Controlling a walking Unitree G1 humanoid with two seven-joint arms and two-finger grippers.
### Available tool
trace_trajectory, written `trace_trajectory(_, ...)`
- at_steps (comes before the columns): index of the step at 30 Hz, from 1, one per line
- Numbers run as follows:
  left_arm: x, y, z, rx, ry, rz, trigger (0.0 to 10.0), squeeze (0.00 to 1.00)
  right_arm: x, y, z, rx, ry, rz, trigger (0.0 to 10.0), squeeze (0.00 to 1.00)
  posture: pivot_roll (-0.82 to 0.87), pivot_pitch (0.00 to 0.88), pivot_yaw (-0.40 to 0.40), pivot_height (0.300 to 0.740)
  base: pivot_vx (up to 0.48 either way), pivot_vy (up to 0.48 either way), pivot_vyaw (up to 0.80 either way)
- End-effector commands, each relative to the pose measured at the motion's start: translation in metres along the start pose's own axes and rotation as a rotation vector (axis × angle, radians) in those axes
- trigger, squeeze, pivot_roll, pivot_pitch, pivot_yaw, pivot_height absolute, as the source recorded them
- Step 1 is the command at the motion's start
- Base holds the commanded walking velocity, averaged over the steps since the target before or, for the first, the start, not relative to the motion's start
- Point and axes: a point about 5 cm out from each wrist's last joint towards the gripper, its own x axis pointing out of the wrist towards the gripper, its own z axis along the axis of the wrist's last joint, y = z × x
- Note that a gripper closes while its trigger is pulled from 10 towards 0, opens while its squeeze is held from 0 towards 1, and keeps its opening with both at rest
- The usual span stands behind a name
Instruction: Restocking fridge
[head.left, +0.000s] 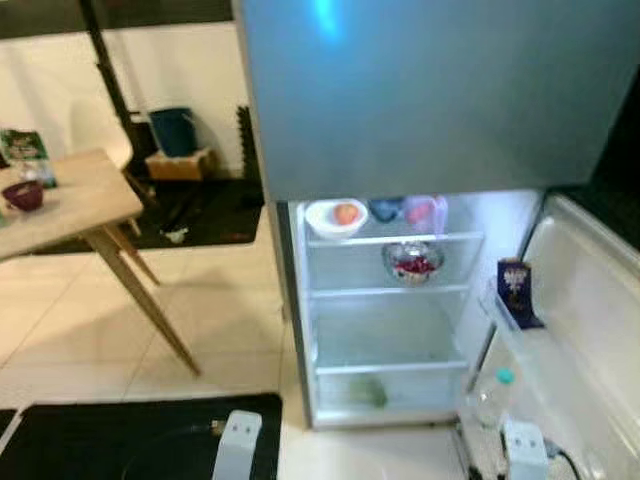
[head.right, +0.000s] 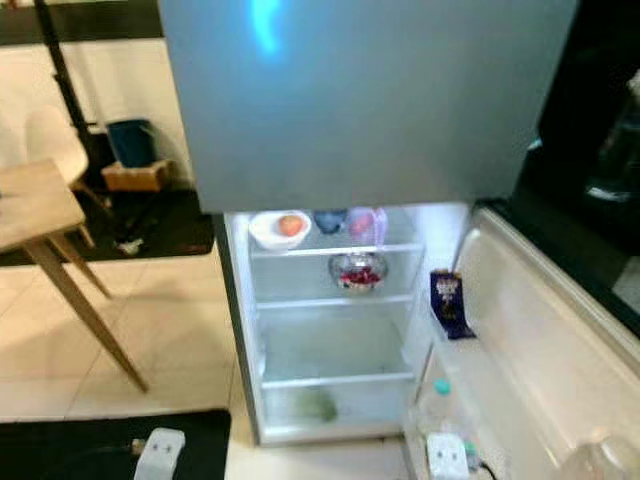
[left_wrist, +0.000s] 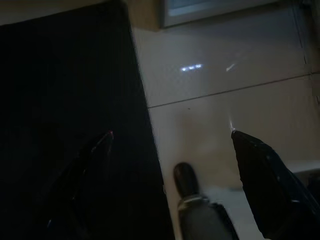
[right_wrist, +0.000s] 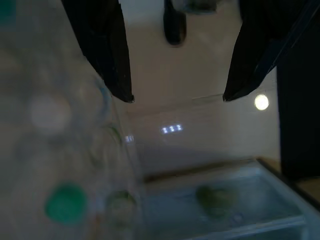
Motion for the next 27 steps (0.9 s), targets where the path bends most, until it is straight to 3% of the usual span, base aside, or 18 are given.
trace_trajectory(1, -0.002, 0.0035, -0.01, -0.003, 0.034, 0.008, 10.0, 0.0, -0.001, 0.0034, -0.0053, 0.009, 0.015, 0.004, 10.0, 0.0, -0.11, 0.079, 0.036, 0.734, -0.259, 0.0, 0.0)
trace_trajectory(27, -0.0013, 0.0037, -0.0073, 0.013, 0.043, 0.003, 10.0, 0.0, -0.0014, 0.0024, -0.0069, 0.016, 0.026, -0.008, 10.0, 0.0, -0.11, 0.097, 0.045, 0.734, -0.029, 0.0, 0.0)
